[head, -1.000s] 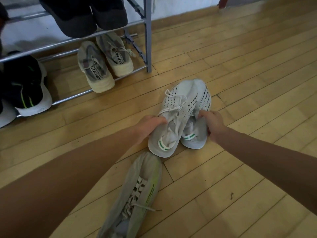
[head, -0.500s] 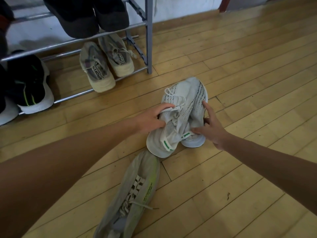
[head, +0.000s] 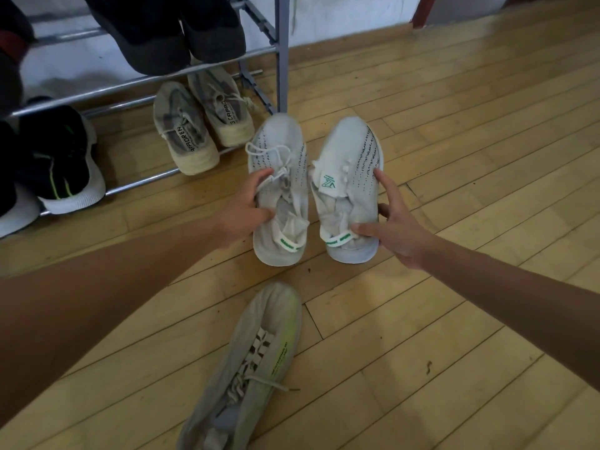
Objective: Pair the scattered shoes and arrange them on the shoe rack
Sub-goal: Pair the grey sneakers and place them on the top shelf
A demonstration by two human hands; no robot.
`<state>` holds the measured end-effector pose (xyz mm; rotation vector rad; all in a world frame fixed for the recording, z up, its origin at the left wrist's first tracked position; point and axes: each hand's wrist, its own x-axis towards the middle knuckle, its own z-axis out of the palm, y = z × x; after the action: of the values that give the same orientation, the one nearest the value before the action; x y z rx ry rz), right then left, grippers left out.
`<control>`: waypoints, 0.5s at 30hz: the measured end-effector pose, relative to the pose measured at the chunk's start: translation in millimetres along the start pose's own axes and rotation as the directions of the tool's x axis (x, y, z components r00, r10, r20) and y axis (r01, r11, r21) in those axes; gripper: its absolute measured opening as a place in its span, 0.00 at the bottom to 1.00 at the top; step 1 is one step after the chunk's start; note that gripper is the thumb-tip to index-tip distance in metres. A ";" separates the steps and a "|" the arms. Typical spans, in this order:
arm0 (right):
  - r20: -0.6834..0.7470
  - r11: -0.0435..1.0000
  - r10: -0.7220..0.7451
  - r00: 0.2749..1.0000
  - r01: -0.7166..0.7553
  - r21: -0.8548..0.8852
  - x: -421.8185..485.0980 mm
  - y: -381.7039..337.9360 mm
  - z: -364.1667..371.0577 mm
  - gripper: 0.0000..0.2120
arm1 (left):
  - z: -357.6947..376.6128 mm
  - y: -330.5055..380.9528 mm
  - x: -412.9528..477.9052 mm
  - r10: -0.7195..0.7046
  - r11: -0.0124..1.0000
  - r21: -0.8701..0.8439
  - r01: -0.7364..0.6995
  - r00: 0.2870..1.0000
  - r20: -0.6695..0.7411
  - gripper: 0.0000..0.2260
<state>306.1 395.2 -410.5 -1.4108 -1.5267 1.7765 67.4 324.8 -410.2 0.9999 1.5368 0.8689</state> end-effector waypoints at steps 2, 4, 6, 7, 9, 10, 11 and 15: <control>0.052 1.000 -0.016 0.999 0.016 0.006 -3.1 -9.9 5.6 0.48 | -6.1 2.8 -6.7 0.000 0.997 -0.073 0.000 1.000 -0.005 0.30; 0.105 0.999 -0.036 0.994 0.036 0.009 -7.5 -21.2 12.3 0.47 | -12.0 9.5 -16.5 0.014 0.994 -0.108 -0.014 1.000 -0.009 0.30; 0.134 0.997 -0.071 0.988 0.069 0.022 -13.6 -34.5 18.9 0.47 | -19.4 19.2 -29.9 0.043 0.989 -0.141 -0.046 0.999 -0.031 0.30; 0.144 0.995 -0.095 0.985 0.092 0.023 -17.5 -41.9 22.3 0.47 | -24.0 25.1 -38.8 0.062 0.986 -0.151 -0.068 0.997 -0.043 0.29; 0.159 0.989 -0.146 0.976 0.142 0.037 -27.5 -61.5 29.9 0.47 | -36.7 39.5 -58.2 0.115 0.982 -0.139 -0.125 0.990 -0.078 0.29; 0.169 0.985 -0.173 0.970 0.166 0.051 -33.8 -73.3 34.2 0.47 | -44.5 48.9 -69.2 0.143 0.979 -0.131 -0.155 0.985 -0.096 0.29; 0.182 0.979 -0.204 0.962 0.195 0.063 -40.4 -86.7 38.8 0.47 | -53.3 58.8 -80.7 0.168 0.976 -0.124 -0.182 0.979 -0.116 0.29; 0.258 0.948 -0.317 0.912 0.312 0.064 -70.0 -146.4 61.2 0.47 | -86.6 97.5 -131.0 0.244 0.959 -0.095 -0.269 0.946 -0.215 0.29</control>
<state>238.5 355.3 -255.8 -0.8764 -1.7485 1.8217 9.2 239.3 -257.0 1.0624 1.5191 1.2672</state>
